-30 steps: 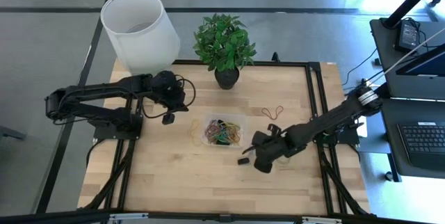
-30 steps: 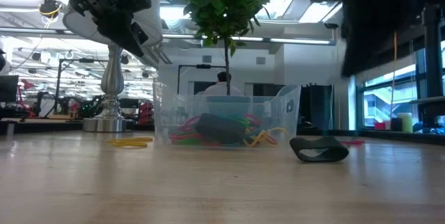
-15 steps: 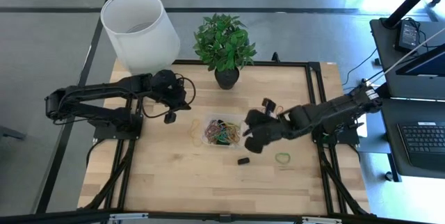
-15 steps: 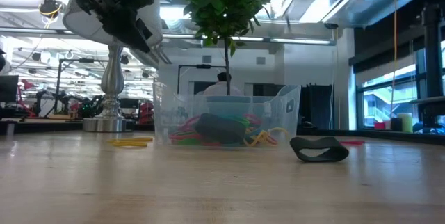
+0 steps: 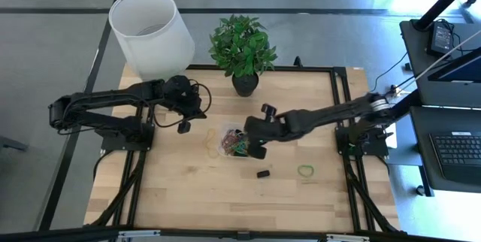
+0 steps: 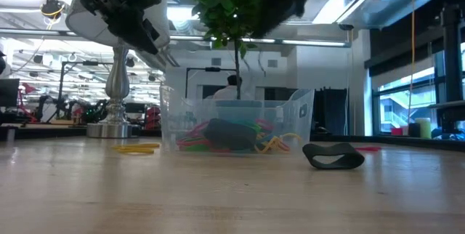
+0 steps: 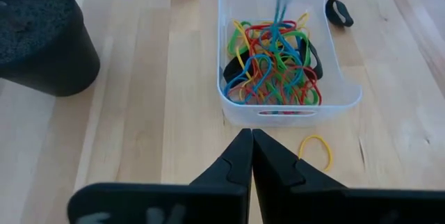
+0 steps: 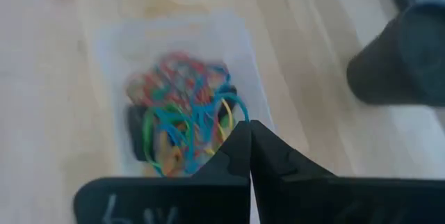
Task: Pick and place rubber bands into bin
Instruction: Put the blue rubber band into the transparent container, then put the yellow rubber band into the transparent container
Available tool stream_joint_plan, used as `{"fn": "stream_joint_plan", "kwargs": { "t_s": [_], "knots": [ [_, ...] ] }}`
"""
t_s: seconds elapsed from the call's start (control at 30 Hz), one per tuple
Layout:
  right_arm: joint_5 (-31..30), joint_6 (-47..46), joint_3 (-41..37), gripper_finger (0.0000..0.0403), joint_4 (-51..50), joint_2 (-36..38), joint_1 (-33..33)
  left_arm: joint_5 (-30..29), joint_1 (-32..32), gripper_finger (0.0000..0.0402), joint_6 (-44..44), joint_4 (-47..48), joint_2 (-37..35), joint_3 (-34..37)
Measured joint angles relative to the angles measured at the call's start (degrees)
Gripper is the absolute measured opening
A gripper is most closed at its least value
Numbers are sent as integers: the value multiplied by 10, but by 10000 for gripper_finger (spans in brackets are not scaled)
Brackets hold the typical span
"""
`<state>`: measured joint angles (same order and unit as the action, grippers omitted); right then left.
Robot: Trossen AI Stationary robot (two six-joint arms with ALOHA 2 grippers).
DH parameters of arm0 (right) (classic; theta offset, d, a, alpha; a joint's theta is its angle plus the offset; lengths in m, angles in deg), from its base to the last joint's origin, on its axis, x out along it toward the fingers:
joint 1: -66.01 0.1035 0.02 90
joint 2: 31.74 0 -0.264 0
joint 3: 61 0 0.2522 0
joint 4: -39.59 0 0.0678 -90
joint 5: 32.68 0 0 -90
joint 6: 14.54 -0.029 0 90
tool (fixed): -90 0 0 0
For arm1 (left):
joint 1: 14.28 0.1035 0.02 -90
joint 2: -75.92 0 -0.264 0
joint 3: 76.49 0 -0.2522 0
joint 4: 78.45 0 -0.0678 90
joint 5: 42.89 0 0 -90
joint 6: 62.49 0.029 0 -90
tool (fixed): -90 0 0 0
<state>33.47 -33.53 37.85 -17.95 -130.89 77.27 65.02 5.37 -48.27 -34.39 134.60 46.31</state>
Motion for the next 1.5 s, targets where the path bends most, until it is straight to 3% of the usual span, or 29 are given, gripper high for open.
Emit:
{"fn": "stream_joint_plan", "kwargs": {
  "t_s": [0.43, 0.83, 1.07, 1.2, 1.33, 1.5],
  "knots": [
    [73, -17, 0, 14, -26, -119, -28, 0, 0, 4, 0, 0, 0, 0],
    [75, -47, 0, 103, -53, -72, -30, -1, 0, 8, 0, -10, 0, 0],
    [60, -47, -10, 130, -138, -22, -17, -4, 0, 31, -51, -33, 1, 0],
    [28, -100, -82, 130, -132, 42, 15, -15, -1, 83, -63, -33, 7, 0],
    [8, -202, -191, 130, -94, 131, 58, -77, 0, 128, -92, -32, 11, 0],
    [4, -321, -324, 130, -22, 227, 112, -114, -4, 140, -107, -33, 11, 0]
  ]
}}
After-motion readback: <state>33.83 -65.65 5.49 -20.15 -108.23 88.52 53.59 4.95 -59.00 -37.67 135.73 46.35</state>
